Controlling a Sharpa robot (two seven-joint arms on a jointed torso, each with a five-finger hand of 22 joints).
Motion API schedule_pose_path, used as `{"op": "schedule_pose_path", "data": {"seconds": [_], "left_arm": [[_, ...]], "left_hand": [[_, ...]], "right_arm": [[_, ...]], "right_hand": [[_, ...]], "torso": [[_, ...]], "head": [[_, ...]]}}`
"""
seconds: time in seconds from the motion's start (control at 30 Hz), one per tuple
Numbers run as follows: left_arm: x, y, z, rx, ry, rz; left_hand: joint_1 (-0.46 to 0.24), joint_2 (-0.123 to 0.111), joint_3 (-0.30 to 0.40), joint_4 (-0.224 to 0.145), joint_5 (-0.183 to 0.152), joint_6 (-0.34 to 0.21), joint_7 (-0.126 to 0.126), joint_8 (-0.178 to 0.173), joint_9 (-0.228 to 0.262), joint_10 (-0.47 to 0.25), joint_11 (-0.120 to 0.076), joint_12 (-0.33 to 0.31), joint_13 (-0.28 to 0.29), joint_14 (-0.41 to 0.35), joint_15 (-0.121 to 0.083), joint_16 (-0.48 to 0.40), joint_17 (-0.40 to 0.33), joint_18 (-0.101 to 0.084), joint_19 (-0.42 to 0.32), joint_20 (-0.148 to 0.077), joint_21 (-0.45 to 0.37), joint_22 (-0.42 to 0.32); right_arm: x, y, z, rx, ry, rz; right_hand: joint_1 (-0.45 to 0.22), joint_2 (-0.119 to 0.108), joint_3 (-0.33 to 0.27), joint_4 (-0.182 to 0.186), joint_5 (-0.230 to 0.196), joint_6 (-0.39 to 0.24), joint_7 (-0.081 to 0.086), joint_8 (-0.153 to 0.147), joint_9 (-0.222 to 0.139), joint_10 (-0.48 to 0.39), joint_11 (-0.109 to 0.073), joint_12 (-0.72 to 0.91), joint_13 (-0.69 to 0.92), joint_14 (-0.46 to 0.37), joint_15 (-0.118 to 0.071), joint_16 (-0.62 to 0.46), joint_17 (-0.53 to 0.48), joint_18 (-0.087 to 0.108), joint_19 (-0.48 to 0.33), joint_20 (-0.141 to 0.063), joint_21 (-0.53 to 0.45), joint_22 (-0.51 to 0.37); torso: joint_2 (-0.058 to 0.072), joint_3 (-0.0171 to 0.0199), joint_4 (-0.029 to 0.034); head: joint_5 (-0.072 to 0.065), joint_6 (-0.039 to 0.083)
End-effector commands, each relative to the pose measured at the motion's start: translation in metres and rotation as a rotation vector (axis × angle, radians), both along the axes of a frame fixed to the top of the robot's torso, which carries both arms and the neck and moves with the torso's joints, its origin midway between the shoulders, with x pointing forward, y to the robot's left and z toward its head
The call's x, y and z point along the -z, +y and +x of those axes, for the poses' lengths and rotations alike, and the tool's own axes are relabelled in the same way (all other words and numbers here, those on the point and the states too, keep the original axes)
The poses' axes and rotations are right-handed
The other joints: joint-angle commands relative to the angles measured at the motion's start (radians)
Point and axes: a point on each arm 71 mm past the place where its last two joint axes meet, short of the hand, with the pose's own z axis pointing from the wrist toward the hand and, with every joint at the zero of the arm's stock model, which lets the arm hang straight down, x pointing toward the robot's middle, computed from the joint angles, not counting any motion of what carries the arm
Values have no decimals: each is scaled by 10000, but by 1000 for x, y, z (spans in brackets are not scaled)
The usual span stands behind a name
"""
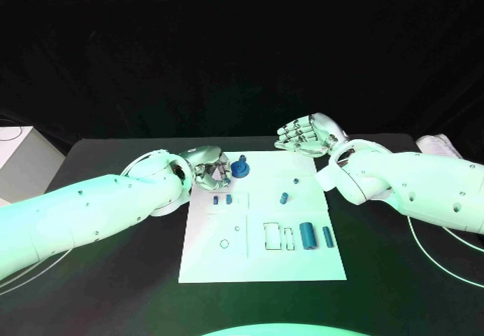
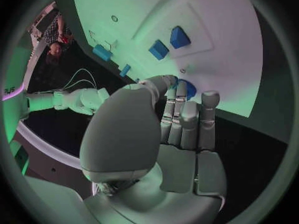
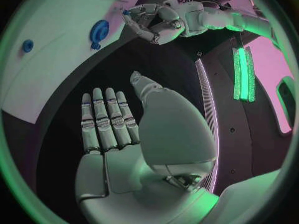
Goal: Assemble the parts on the task board
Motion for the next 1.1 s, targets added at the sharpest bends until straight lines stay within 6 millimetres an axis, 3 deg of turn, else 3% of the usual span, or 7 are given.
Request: {"op": "schedule_pose_path", "data": {"seconds": [0.03,0.5,1.1], "left_arm": [[-3,0,-1,34,-177,-447],[3,10,4,-198,276,122],[9,5,3,23,522,318]], "left_hand": [[-23,47,-17,-68,43,91,-5,-46,13,84,-8,-40,6,66,-8,35,2,-72,71,10,57,8],[-81,49,-9,-64,37,126,-2,-59,23,118,-6,-81,20,77,-8,31,-15,-75,78,6,66,10],[-122,54,-4,-56,36,141,-8,-71,29,134,-10,-110,29,84,-7,29,-16,-76,79,6,66,10]], "right_arm": [[-1,1,-1,-168,-133,-35],[-1,0,-1,-131,-125,-42],[-1,1,-1,-125,-136,-41]], "right_hand": [[-4,83,19,-56,0,42,179,-46,-17,67,12,-54,4,68,-26,-36,-12,49,-30,6,-10,-11],[-13,84,50,-92,-2,74,174,-72,-33,85,9,-84,0,87,-28,-57,-53,53,-32,7,-8,-58],[-13,84,50,-92,-2,74,174,-72,-33,85,9,-84,0,87,-28,-57,-53,53,-32,7,-8,-58]], "torso": [[3,6,8],[-2,3,12],[4,7,2]], "head": [[-7,-7],[-13,-32],[-15,-59]]}}
